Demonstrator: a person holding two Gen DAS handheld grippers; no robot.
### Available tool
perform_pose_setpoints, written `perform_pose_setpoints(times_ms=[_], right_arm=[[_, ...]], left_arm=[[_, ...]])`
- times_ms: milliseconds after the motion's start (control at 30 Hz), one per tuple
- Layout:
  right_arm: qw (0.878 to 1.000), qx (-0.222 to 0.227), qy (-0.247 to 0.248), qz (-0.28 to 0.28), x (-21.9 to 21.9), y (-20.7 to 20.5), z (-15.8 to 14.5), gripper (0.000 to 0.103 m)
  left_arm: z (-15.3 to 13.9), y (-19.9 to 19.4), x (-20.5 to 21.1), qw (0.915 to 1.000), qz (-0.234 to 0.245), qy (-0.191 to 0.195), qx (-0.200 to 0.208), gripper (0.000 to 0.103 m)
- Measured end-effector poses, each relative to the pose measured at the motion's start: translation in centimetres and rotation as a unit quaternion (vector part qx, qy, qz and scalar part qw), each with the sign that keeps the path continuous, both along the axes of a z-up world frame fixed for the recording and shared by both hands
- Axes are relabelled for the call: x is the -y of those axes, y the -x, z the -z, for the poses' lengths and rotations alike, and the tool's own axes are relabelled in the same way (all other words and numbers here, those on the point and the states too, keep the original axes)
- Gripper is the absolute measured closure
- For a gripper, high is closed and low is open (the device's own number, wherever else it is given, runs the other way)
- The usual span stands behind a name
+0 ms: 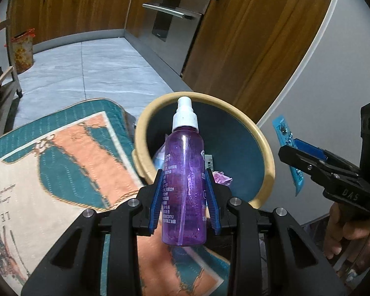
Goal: Collect trash
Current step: 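Carry the purple bottle and blue blister pack over the bin with both tools, then open both tools to drop the bottle and blister pack into the bin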
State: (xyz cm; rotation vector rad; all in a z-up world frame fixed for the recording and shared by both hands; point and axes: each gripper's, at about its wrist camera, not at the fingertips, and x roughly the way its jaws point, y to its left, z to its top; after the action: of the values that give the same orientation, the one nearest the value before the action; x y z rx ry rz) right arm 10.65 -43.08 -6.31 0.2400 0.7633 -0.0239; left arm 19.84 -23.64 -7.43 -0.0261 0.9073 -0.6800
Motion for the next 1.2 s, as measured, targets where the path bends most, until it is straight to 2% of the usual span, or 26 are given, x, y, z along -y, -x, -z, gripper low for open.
perform_pose_setpoints(times_ms=[500, 833, 1200], right_arm=[[0.999, -0.019, -0.045, 0.014, 1.1, -2.1, 2.2, 0.031], [0.998, -0.031, -0.045, 0.014, 0.8, -3.2, 3.0, 0.03], [0.998, -0.044, -0.04, 0.009, 0.2, -3.9, 3.3, 0.029]], left_arm=[[1.8, -2.0, 2.8, 0.9997, 0.016, 0.003, -0.021, 0.071], [2.8, -2.7, 3.7, 0.9991, 0.024, -0.008, -0.034, 0.071], [2.2, -2.8, 3.2, 0.9996, 0.014, -0.012, -0.02, 0.071]])
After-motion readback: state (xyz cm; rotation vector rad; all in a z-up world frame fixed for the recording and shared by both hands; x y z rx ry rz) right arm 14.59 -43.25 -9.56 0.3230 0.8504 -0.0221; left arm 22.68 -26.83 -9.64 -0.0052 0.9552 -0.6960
